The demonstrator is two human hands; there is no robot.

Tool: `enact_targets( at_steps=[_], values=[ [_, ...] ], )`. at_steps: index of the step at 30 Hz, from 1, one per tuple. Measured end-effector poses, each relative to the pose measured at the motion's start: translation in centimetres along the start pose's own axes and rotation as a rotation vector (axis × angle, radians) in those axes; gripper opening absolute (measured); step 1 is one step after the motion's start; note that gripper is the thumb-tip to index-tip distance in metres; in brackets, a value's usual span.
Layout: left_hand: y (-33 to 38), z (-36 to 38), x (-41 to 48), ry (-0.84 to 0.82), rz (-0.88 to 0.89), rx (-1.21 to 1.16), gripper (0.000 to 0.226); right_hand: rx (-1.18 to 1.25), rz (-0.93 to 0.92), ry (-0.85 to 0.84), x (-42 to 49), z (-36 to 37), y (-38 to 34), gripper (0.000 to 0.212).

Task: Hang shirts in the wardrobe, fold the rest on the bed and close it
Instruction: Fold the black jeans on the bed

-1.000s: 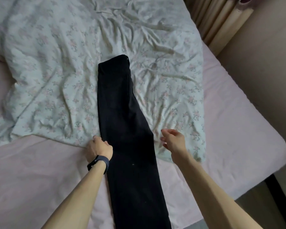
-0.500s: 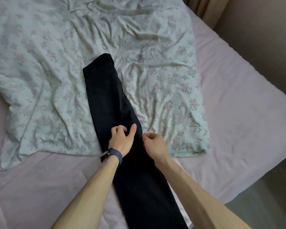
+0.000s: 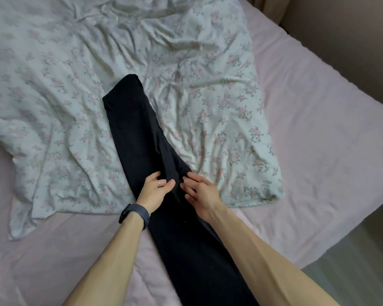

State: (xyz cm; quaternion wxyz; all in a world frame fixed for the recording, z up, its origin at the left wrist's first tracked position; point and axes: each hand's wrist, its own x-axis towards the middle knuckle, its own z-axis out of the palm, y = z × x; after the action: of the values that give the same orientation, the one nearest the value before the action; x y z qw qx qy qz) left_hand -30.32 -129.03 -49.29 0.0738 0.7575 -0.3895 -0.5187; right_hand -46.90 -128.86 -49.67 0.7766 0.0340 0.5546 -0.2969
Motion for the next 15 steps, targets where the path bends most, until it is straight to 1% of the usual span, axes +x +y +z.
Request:
enact_targets(
  at_steps=[2,4,7,10,12,13,15],
  values=[
    [0.1,-0.3,0.0,-0.018,0.015,0.025,0.034,-0.013,-0.008,0.037,0.8,0.8,-0.5,0.029],
    [-0.2,-0.6,0.1,-0.027,0.031,0.06,0.029,0.052,-0.014,0.089,1.5,1.3,-1.3,0.024],
    [-0.9,-0.5,0.2,-0.014,0.068,0.126,0.035,0.209,0.004,0.129,1.9,1.1,-2.9,0.015],
    [-1.0,0.4,0.3,0.019,0.092,0.157,0.032,0.282,-0.013,0.115,1.7,0.6,-4.0,0.024],
    [-1.1,1.1,0.3,0.05,0.087,0.195,0.035,0.196,-0.052,0.117,1.1,0.5,-4.0,0.024],
    [-1.1,1.4,0.3,0.069,0.088,0.205,0.037,0.097,-0.047,0.121,0.8,0.5,-3.7,0.022],
    [-1.2,1.7,0.4,0.085,0.088,0.195,0.038,-0.19,-0.019,0.123,0.4,1.2,-2.9,0.024]
  ],
)
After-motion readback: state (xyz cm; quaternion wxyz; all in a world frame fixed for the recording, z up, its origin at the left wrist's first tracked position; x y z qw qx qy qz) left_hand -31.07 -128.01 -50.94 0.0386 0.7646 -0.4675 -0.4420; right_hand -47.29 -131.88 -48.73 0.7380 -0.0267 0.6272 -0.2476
